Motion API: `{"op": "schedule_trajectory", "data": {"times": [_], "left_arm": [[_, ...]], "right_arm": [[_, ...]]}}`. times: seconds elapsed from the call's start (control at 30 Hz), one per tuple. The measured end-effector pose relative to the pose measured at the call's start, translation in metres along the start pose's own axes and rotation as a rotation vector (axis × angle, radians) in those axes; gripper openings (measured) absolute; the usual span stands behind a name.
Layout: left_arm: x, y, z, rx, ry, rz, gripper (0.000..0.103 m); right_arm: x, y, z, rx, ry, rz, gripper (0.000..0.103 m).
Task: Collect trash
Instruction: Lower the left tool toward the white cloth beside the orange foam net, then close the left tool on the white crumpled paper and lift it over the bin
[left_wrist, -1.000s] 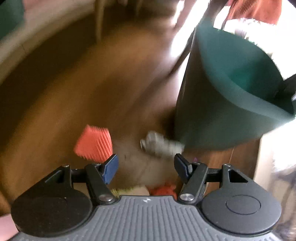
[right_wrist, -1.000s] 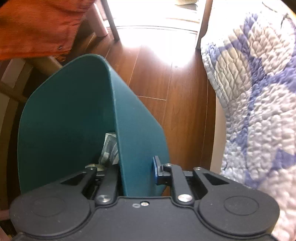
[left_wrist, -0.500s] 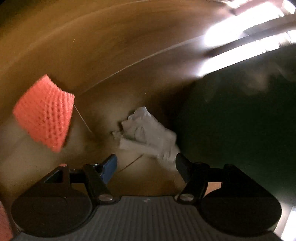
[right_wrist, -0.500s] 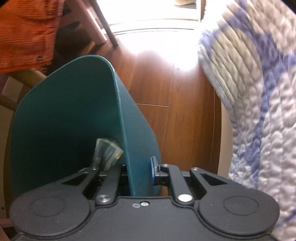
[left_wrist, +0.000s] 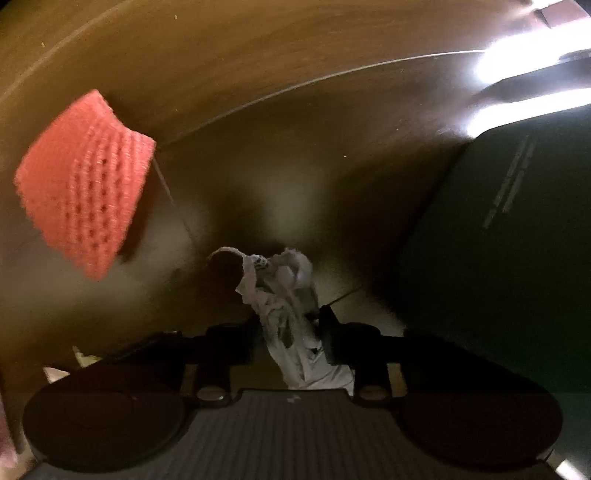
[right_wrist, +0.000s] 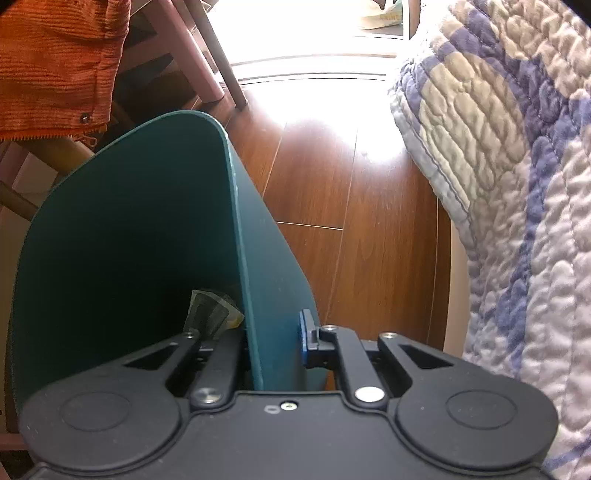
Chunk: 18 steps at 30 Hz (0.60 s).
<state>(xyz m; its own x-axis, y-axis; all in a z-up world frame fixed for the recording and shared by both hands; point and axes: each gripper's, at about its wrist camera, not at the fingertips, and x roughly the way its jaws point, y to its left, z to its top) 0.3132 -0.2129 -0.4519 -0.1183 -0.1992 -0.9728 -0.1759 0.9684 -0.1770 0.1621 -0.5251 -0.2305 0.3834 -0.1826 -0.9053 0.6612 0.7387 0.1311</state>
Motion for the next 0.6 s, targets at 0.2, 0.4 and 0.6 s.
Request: {"op": "schedule_trajectory", "data": {"times": [0.2, 0.4, 0.6], "left_arm": [[-0.043, -0.002, -0.015, 0.113, -0.043, 0.044, 0.020], [-0.142, 0.012, -0.038, 0.249, -0.106, -0.019, 0.020], [-0.273, 0.011, -0.076, 0.449, -0.264, -0.139, 0.020]], "right_arm": [[0.004, 0.014, -0.003, -0.088, -0.018, -0.049, 0.006], [0.004, 0.032, -0.013, -0.173, 0.001, -0.098, 0.004], [0.004, 0.064, -0.047, -0.260, 0.049, -0.104, 0.006]]}}
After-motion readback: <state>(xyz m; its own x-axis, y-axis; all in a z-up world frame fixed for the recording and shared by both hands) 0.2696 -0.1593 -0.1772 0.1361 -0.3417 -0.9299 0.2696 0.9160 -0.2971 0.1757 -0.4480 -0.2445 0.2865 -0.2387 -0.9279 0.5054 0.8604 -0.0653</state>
